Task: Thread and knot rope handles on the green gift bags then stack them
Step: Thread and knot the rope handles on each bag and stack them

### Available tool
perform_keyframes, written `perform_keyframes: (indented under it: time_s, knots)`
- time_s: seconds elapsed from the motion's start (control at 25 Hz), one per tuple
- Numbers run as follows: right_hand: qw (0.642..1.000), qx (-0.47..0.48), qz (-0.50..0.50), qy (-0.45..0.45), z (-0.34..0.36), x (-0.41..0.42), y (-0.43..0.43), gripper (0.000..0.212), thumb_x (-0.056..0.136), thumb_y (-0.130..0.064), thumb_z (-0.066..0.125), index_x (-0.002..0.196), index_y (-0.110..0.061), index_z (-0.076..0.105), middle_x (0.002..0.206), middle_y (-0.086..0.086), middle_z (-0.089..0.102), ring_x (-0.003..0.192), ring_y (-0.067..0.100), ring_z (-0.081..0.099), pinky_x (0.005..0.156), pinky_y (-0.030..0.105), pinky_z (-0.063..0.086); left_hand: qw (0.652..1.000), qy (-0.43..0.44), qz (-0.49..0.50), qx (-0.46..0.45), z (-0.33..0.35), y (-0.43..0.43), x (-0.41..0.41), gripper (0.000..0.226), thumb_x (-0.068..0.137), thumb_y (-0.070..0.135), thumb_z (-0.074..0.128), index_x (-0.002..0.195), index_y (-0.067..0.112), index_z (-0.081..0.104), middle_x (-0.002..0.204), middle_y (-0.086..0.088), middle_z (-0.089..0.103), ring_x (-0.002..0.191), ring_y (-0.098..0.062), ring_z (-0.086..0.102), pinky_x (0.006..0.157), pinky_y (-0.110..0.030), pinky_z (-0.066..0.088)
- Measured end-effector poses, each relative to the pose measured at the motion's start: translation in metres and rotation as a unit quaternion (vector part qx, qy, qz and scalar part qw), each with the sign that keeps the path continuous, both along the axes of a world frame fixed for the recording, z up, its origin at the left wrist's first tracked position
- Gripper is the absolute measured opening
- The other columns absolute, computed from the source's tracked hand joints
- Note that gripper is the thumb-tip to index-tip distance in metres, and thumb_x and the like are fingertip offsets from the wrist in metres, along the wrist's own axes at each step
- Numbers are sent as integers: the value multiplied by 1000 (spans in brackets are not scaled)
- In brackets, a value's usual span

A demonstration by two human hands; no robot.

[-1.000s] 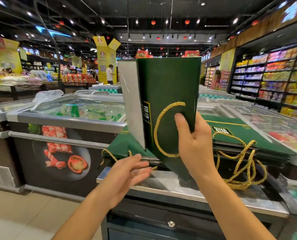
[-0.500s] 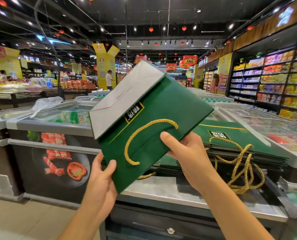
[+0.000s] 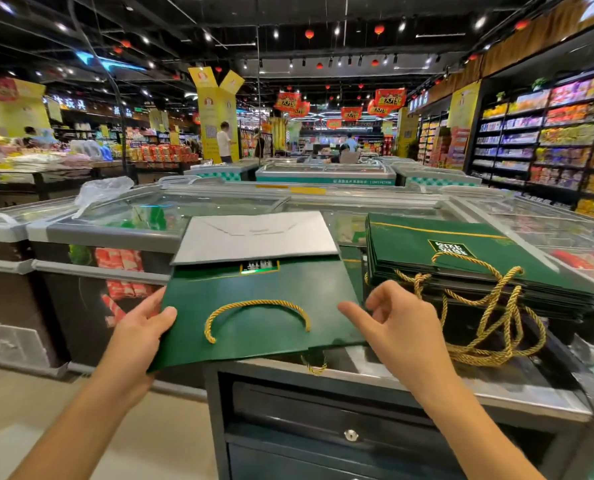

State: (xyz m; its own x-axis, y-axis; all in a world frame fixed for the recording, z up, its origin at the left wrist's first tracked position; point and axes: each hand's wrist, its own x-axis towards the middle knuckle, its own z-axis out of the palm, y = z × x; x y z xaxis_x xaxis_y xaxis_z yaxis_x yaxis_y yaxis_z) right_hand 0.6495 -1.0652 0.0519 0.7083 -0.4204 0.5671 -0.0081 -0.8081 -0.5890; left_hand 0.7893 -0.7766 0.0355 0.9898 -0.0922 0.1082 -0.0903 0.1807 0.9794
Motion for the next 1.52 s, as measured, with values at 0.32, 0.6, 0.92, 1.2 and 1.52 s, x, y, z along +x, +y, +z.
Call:
perform_keyframes:
  time_s: [0.32,0.6,0.92,1.2,1.52]
  knots:
    - [963,-127,167,170,-36,36,3,49,105,-45,48,149,-23,50,157,-7,44,146,8,33,120,26,23,959,-98,38,264,-25,-35,13,33,102,14,53,134,13,58,120,-4,69,102,-18,67,87,-34,54]
    - [964,-127,153,179,-25,38,-1,42,101,-43,55,138,-22,60,141,-6,57,132,11,48,111,27,35,735,-324,-27,595,-1,-62,31,50,102,41,40,147,22,48,154,-5,40,144,-26,31,117,-38,25]
    - [936,-177,181,246,-6,66,17,47,96,-49,62,138,-28,61,133,2,59,124,23,54,107,45,43,723,-323,-74,606,-33,-71,39,60,101,42,13,157,28,28,166,0,20,153,-17,12,123,-36,8]
    - [947,-119,233,187,8,79,26,7,102,-24,58,100,-18,61,89,-4,69,83,15,65,83,42,55,726,-335,-68,596,-36,-71,39,63,98,43,9,157,30,28,166,1,21,153,-17,13,123,-35,9]
    - [919,-228,239,214,55,80,25,21,96,-16,68,115,-24,73,91,-11,66,83,6,61,76,18,49,724,-342,-59,597,-39,-72,44,50,108,34,19,157,31,27,166,1,21,153,-16,13,124,-37,10]
